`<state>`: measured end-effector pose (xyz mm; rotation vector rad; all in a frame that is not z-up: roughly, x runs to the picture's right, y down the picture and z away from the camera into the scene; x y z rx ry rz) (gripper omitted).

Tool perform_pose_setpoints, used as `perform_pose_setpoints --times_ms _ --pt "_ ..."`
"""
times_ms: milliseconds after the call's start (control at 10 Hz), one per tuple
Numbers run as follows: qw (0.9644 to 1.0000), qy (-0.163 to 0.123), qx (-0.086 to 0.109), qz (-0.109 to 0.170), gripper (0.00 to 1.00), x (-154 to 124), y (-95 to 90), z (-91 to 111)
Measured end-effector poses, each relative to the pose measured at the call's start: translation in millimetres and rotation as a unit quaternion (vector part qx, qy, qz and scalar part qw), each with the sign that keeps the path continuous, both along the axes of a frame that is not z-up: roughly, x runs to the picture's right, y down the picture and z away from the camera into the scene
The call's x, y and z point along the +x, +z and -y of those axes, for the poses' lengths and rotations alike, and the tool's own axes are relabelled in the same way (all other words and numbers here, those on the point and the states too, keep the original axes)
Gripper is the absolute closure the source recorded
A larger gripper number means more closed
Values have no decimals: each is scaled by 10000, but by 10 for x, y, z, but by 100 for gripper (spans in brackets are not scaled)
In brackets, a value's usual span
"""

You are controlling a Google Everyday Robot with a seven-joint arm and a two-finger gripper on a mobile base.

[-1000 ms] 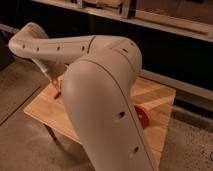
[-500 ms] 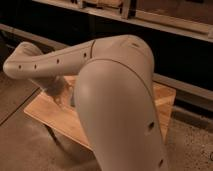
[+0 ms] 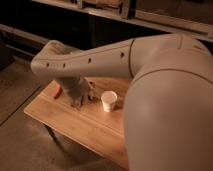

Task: Move the arm in a circular motion

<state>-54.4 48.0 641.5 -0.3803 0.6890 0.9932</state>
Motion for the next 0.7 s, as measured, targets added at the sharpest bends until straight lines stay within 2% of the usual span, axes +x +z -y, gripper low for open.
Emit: perform_pose_setpoints --times_ms 100,200,400,500,700 --pt "9997 223 37 -109 35 134 43 100" --pt "9979 576 123 -281 35 291 151 332" --pt "9959 804 200 -372 35 272 278 588" --pt "9954 846 233 -383 35 115 381 755" --pt "9967 731 216 -283 35 -242 494 865"
